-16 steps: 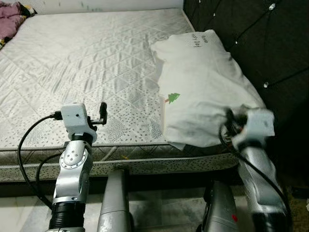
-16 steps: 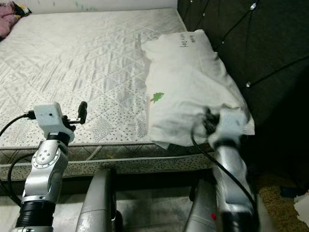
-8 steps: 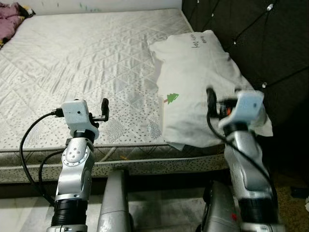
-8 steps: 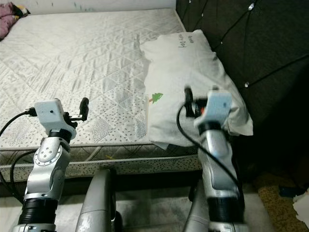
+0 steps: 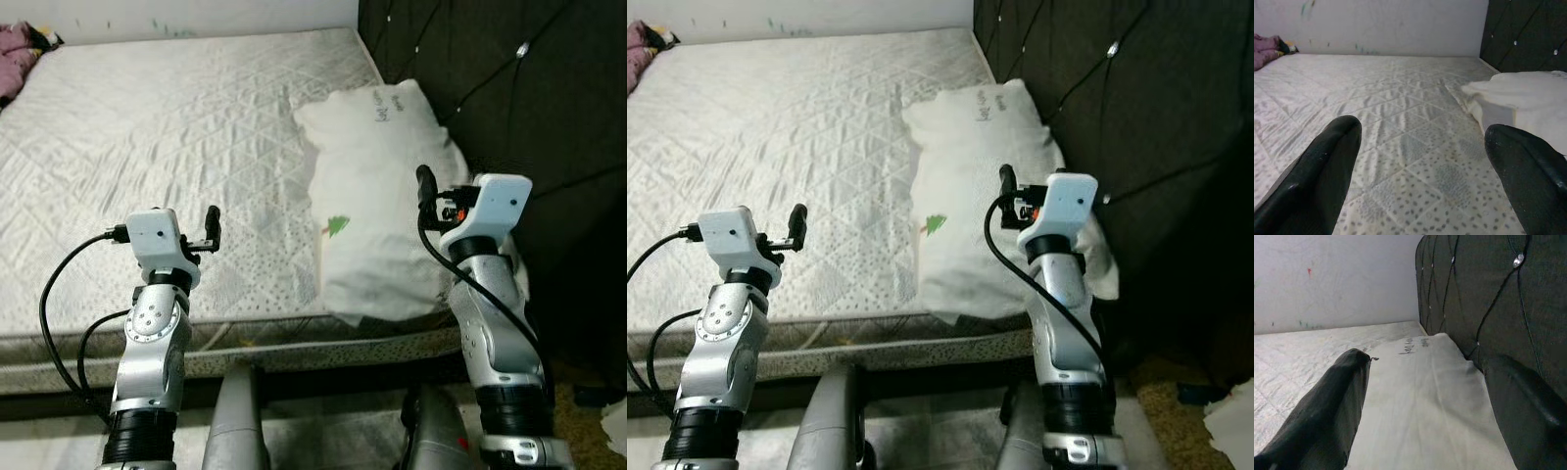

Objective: Clean up the room

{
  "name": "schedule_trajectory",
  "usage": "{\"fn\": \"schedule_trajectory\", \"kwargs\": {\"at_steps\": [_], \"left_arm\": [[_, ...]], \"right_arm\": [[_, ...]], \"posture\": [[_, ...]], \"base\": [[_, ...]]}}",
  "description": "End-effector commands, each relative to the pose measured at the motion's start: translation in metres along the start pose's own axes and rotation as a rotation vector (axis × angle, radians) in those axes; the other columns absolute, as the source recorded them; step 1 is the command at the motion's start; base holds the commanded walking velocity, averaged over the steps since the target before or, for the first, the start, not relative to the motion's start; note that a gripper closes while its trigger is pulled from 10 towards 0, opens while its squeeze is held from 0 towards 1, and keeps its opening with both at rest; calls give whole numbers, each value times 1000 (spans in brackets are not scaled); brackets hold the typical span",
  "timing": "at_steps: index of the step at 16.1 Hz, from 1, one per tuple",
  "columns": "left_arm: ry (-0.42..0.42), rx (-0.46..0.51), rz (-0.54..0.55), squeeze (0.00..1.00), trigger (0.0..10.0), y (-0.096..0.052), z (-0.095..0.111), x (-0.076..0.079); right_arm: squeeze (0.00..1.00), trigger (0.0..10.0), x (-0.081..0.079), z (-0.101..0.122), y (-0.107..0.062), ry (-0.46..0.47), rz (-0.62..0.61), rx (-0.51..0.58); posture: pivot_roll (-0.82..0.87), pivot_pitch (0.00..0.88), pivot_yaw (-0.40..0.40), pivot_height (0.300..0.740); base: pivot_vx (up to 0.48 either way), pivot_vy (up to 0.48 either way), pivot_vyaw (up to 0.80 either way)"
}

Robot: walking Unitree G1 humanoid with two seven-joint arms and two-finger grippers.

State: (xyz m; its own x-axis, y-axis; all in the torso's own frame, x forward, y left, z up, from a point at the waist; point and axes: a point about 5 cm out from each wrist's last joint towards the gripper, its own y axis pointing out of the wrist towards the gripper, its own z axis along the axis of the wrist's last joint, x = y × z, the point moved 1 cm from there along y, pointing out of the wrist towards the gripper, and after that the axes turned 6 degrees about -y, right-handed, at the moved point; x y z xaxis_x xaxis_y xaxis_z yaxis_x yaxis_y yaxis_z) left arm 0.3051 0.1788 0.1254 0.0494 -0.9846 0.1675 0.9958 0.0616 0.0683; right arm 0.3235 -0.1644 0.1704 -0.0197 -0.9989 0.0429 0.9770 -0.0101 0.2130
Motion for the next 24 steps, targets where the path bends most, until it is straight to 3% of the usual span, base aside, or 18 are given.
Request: {"fn": "schedule_trajectory", "kwargs": {"at_steps": [1, 7, 16, 24], "left_arm": [[12, 3, 1, 0, 10000, -1, 3, -1], [10, 0, -24, 0, 10000, 5, 3, 6], [-9, -10, 16, 0, 10000, 6, 0, 5], [-43, 32, -31, 0, 10000, 30, 8, 24]], "right_arm": [[0, 10000, -1, 2, 2, 13, -3, 9], [0, 10000, 5, -2, 0, 20, -42, -4], [0, 10000, 4, -12, 1, 7, -33, -31], [0, 10000, 12, -20, 9, 25, -80, -59]], "posture": [[-10, 0, 65, 666], [-22, 0, 78, 739], [-7, 0, 58, 740], [-46, 0, 63, 740]], "base": [[0, 0, 0], [0, 0, 0], [0, 0, 0], [0, 0, 0]]}}
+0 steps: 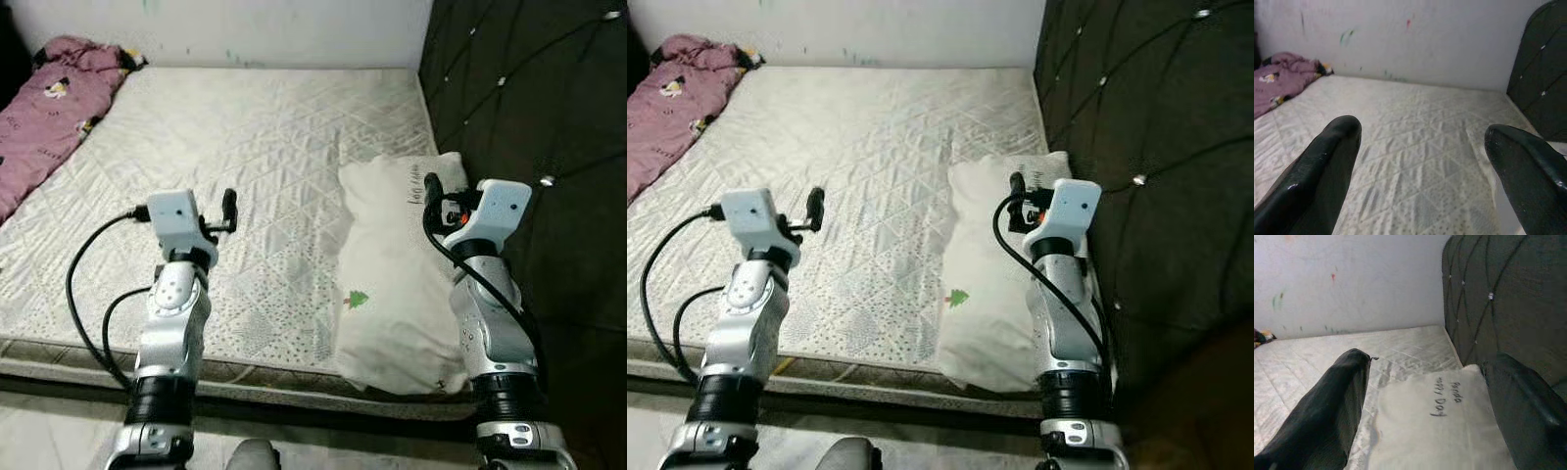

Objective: Clean up the room

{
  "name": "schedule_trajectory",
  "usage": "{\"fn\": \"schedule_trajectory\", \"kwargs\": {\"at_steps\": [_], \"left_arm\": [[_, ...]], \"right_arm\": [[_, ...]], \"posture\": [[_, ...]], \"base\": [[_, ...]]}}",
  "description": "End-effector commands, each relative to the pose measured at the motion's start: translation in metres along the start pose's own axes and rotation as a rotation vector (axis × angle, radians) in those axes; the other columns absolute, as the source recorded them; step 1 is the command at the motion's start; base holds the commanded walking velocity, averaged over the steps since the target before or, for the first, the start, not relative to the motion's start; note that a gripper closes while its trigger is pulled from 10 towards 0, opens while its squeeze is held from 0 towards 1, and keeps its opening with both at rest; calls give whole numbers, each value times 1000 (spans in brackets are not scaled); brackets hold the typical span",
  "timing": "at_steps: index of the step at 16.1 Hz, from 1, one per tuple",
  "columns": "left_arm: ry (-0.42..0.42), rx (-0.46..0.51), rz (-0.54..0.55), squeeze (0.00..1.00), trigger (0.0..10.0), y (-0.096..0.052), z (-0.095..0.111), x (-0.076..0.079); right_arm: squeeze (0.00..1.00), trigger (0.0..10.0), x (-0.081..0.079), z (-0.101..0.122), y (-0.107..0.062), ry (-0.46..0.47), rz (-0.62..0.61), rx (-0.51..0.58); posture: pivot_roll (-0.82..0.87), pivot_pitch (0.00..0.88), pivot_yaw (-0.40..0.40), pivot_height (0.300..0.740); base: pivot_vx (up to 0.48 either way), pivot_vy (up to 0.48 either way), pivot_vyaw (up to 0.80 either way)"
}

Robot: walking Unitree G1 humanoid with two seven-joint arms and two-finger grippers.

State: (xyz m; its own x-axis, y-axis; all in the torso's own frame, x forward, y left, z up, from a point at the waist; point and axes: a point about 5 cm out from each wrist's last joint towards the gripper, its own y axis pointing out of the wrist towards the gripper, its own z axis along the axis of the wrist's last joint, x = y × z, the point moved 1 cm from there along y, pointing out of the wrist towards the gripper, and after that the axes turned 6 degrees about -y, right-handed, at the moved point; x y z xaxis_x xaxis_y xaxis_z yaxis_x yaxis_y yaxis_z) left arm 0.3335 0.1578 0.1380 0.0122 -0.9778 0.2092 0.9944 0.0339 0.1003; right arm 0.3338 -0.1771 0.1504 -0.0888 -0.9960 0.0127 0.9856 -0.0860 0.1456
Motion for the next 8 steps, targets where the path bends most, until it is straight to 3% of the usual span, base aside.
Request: {"fn": "schedule_trajectory", "kwargs": {"at_steps": [1, 5, 8], "left_arm": [[-3, 10, 6, 0, 10000, 2, 2, 0], [-21, 14, 39, 0, 10000, -7, -1, -5], [-56, 2, 72, 0, 10000, -17, -8, -8]], "right_arm": [[0, 10000, -2, 1, 3, 8, 0, 2], [0, 10000, -11, -2, 4, 13, 37, -10], [0, 10000, -13, -4, 0, -16, 76, -16]], "posture": [[-39, 0, 59, 740], [-6, 0, 21, 740], [-6, 0, -8, 740]], "base": [[0, 0, -425], [0, 0, -706], [0, 0, 0]]}}
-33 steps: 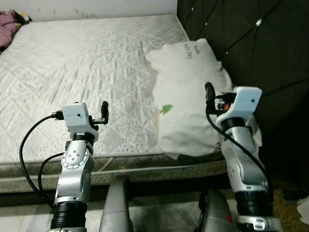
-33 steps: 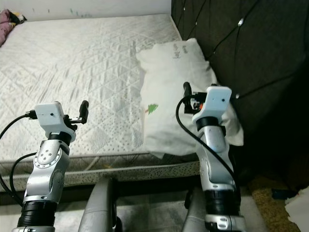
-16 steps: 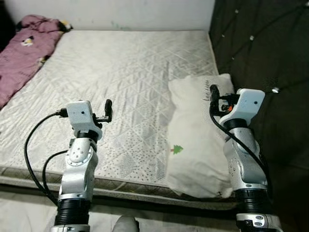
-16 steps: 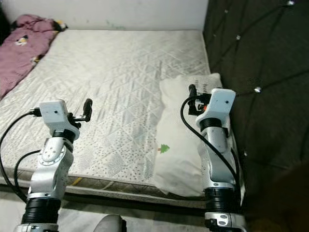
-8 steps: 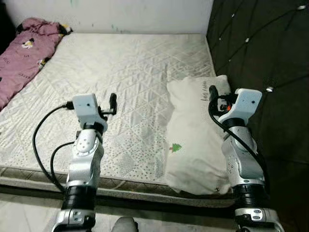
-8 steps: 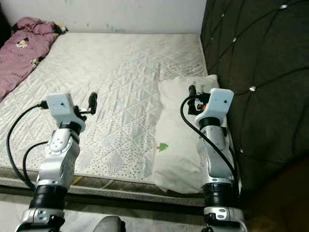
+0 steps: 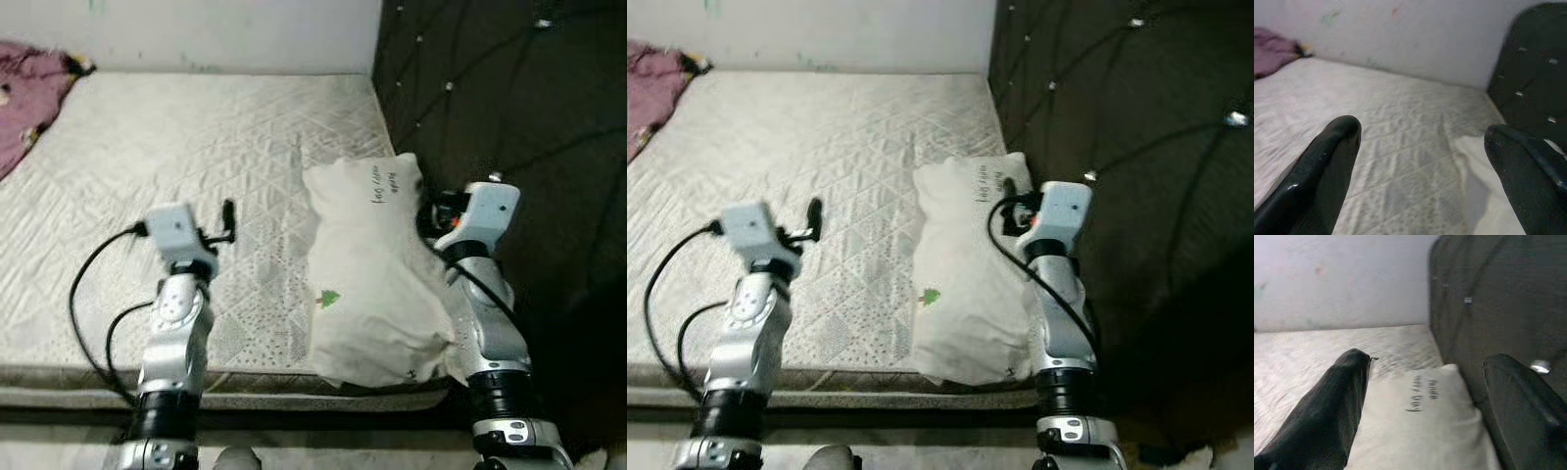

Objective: Clean up the room

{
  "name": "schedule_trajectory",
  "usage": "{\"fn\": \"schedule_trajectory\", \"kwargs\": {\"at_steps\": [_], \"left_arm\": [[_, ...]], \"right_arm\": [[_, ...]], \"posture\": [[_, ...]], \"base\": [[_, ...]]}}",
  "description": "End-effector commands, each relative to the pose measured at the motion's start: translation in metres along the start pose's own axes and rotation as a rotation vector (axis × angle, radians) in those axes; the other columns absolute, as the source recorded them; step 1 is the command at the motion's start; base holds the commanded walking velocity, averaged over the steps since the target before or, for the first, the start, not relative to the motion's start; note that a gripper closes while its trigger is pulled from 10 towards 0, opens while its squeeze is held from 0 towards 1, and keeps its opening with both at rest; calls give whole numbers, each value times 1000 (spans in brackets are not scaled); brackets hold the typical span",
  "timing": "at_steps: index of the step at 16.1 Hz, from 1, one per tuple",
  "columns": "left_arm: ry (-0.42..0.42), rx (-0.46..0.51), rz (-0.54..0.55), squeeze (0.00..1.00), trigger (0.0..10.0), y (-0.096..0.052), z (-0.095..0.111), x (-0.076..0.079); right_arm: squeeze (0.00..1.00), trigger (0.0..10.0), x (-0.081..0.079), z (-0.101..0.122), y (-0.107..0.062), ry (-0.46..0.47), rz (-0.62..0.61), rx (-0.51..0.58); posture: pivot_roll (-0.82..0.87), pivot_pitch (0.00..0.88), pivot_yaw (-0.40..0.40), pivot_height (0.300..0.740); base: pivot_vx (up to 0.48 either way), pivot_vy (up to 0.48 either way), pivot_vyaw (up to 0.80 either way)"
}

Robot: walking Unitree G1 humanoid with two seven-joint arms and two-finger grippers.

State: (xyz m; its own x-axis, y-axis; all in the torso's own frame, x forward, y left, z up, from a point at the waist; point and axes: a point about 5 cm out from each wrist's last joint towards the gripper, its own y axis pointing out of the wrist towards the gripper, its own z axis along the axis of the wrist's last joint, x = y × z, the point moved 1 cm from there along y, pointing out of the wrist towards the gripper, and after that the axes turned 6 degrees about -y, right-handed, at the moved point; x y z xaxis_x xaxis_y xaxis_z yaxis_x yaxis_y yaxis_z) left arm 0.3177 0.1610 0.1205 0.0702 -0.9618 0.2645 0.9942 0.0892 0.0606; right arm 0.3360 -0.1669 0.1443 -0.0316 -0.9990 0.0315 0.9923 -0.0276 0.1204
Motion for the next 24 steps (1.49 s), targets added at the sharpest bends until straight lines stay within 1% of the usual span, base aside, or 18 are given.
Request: {"fn": "schedule_trajectory", "kwargs": {"at_steps": [1, 2, 4, 5, 6, 8, 11, 14, 17, 19, 21, 23, 24], "left_arm": [[-5, 25, 10, 0, 10000, -1, 6, 0], [-4, 20, 10, 0, 10000, -3, 4, 0], [-1, 17, 7, 0, 10000, -7, 5, -2], [3, 9, 6, 0, 10000, -10, 3, -3], [4, -2, 5, 0, 10000, -11, 1, -4], [4, -29, -19, 0, 10000, -17, -3, 0], [9, -45, -28, 0, 10000, -19, -5, 2], [14, -50, -28, 0, 10000, -20, -3, 0], [19, -50, -34, 0, 10000, -20, -1, 0], [22, -56, -33, 0, 10000, -20, -1, -2], [22, -70, -51, 0, 10000, -19, -5, 3], [12, -73, -89, 0, 10000, -17, -5, 13], [12, -71, -92, 0, 10000, -15, -4, 15]], "right_arm": [[0, 10000, -1, 1, -1, -12, 18, 2], [0, 10000, 2, -1, -2, -19, 17, -9], [0, 10000, 0, -5, -7, -21, 18, -23], [0, 10000, -2, -8, -12, -19, 17, -31], [0, 10000, -2, -10, -14, -20, 13, -41], [0, 10000, 4, -16, -24, -20, -27, -64], [0, 10000, 9, -22, -31, -40, -30, -89], [0, 10000, 11, -23, -32, -46, -46, -102], [0, 10000, 12, -24, -33, -50, -49, -107], [0, 10000, 13, -24, -33, -57, -55, -110], [0, 10000, 18, -22, -33, -69, -60, -102], [0, 10000, 28, -24, -34, -81, -95, -106], [0, 10000, 31, -24, -34, -82, -106, -108]], "posture": [[-5, 0, -10, 740], [1, 0, -12, 740], [-3, 0, -10, 740], [-7, 0, -2, 740], [-9, 0, 2, 740], [-19, 0, 15, 740], [-17, 13, 16, 740], [-9, 24, 17, 740], [-2, 29, 18, 740], [-29, 24, 24, 740], [-43, 22, 34, 740], [-48, 22, 51, 740], [-42, 23, 50, 740]], "base": [[0, 0, 0], [0, 0, 0], [0, 0, 0], [0, 0, 0], [0, 0, 0], [0, 0, 0], [0, 0, 0], [0, 0, 0], [0, 309, 0], [0, 356, 0], [0, 375, 0], [0, 373, 0], [0, 375, 0]]}}
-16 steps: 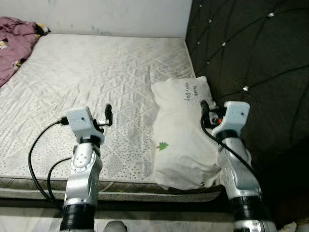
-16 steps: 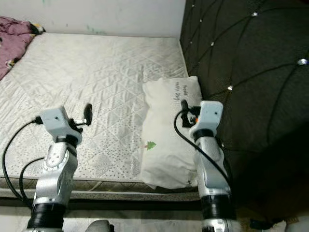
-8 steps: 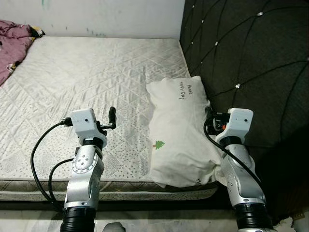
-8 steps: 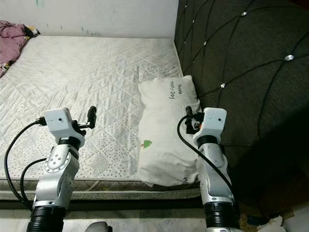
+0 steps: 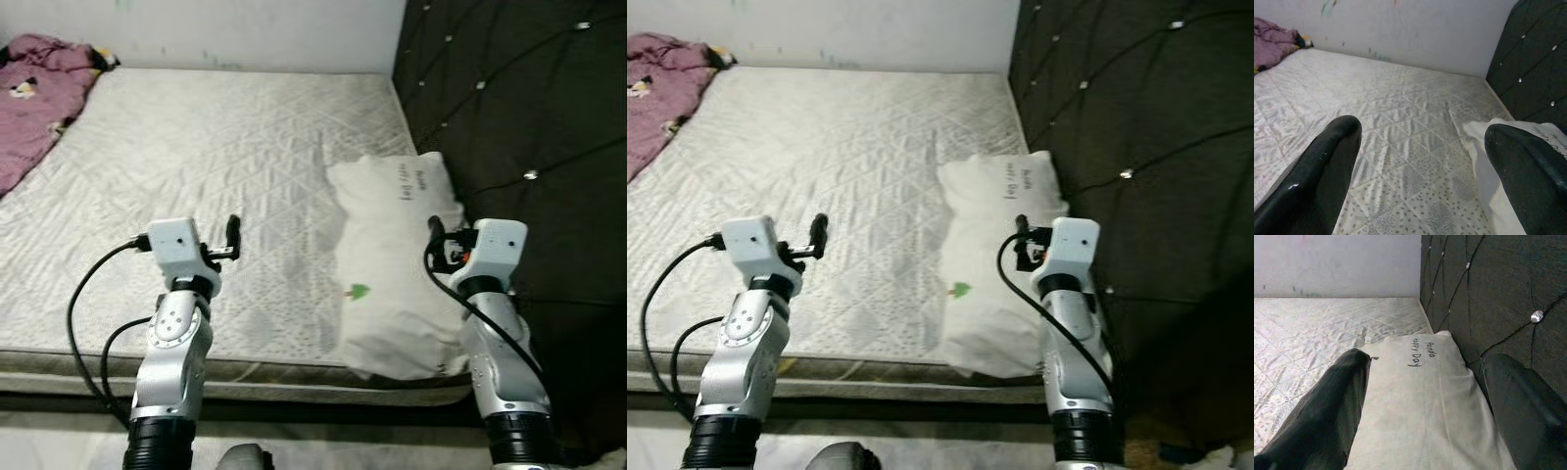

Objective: Clean up the room

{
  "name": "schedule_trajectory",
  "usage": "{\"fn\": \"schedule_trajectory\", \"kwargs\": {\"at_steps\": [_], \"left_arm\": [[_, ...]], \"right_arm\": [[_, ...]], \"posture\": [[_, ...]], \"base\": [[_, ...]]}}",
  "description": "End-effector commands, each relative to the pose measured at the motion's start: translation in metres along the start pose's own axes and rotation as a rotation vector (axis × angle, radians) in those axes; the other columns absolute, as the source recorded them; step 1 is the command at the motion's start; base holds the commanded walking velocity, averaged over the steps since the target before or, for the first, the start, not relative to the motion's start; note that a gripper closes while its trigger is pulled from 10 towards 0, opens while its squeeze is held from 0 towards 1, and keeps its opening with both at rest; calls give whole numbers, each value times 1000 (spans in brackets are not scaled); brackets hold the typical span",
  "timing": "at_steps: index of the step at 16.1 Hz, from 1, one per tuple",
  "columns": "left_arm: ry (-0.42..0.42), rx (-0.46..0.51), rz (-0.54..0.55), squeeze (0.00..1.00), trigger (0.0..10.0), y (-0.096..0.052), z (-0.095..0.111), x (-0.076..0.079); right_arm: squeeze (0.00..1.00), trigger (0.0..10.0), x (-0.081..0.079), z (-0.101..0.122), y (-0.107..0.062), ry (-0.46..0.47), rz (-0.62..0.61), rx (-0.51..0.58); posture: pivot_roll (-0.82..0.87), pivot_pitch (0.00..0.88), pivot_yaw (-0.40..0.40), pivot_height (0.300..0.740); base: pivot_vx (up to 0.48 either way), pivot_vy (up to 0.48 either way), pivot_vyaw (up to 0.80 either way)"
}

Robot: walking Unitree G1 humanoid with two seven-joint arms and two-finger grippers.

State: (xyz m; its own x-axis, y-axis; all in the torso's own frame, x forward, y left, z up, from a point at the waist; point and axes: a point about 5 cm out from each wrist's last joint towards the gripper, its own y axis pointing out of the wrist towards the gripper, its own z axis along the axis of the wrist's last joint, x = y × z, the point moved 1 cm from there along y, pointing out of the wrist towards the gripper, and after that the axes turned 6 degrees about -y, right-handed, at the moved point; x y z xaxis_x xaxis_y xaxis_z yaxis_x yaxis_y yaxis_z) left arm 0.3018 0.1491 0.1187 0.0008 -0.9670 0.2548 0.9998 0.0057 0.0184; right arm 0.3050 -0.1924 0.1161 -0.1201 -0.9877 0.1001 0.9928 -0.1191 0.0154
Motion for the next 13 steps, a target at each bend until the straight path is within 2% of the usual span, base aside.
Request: {"fn": "schedule_trajectory", "kwargs": {"at_steps": [1, 5, 9, 13], "left_arm": [[9, -4, -20, 0, 10000, 4, 3, 3], [13, 7, 18, 0, 10000, 2, 3, -6], [-3, -4, 13, 0, 10000, 0, -1, 0], [-7, -4, 23, 0, 10000, 1, -1, -2]], "right_arm": [[0, 10000, 6, 0, 0, -7, -23, -1], [0, 10000, -1, 1, 3, -16, 19, -5], [0, 10000, 2, 2, 6, -26, 21, -6], [0, 10000, 0, -2, 2, -31, 30, -19]], "posture": [[-35, 27, 43, 740], [-35, 35, 18, 740], [-43, 42, 16, 740], [-45, 45, 16, 740]], "base": [[0, 371, 0], [0, 373, 0], [0, 381, 0], [0, 462, 0]]}}
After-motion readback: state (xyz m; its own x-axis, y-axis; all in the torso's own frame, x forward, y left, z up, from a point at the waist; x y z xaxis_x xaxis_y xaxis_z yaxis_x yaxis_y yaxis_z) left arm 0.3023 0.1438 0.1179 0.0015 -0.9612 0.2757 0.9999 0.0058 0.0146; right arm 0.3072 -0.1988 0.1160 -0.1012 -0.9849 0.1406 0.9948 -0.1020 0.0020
